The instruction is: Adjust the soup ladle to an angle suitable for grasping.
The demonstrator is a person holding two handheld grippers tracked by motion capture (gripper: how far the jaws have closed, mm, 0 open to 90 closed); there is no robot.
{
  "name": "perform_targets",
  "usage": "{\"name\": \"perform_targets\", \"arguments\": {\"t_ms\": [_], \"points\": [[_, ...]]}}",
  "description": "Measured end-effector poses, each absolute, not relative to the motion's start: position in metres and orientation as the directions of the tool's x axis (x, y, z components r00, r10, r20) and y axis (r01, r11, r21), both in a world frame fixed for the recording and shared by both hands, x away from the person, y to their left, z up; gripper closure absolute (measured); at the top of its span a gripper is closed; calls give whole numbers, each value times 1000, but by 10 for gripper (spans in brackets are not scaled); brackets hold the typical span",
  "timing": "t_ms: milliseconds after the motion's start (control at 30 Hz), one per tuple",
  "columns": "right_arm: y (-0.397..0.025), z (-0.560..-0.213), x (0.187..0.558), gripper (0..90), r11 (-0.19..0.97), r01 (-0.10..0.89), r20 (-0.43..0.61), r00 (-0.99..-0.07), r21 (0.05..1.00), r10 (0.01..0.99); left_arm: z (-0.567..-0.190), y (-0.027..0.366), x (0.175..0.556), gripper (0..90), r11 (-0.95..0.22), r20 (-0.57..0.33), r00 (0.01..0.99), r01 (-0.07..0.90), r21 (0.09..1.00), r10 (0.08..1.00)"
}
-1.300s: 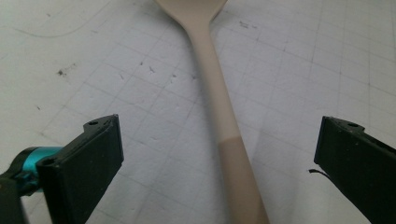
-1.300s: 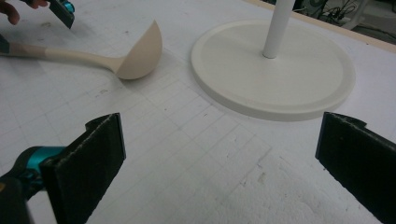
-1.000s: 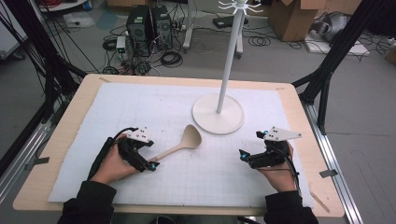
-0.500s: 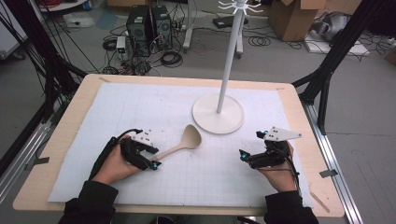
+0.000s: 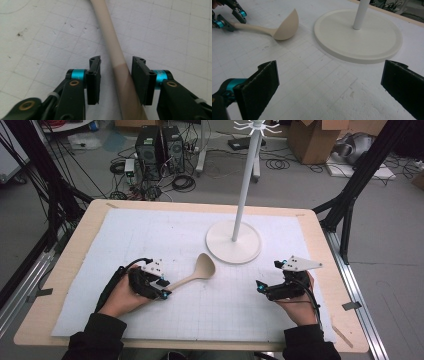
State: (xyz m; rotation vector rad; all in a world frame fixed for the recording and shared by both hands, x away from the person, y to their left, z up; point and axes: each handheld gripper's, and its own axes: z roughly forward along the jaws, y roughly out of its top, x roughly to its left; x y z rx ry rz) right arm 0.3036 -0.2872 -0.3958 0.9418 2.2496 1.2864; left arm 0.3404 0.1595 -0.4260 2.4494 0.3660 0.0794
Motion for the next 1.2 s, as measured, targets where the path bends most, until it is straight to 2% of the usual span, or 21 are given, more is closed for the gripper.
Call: {"name": "perform_targets", "arguments": {"t_ms": [33,333,467,900,1200], "points": [[-287,-396,303,3,356,362,0,-701,861,713,-425,159,341,674,-756,-39,962,237,611,271],[-288,-395,303,3,359,361,-4,-700,861,714,-422,155,343,693,-773,-50,957,262,578,287],[-289,-393,302,3,354,358,-3,-700,864,714,-422,157,343,759,-765,-51,952,274,582,302],[-292,-389,300,3,355,350,-14,-695,867,719,-408,151,351,762,-791,-44,970,220,571,239],[-295,-385,299,3,349,345,-17,-690,871,724,-404,128,356,762,-809,-47,981,183,559,189]]}}
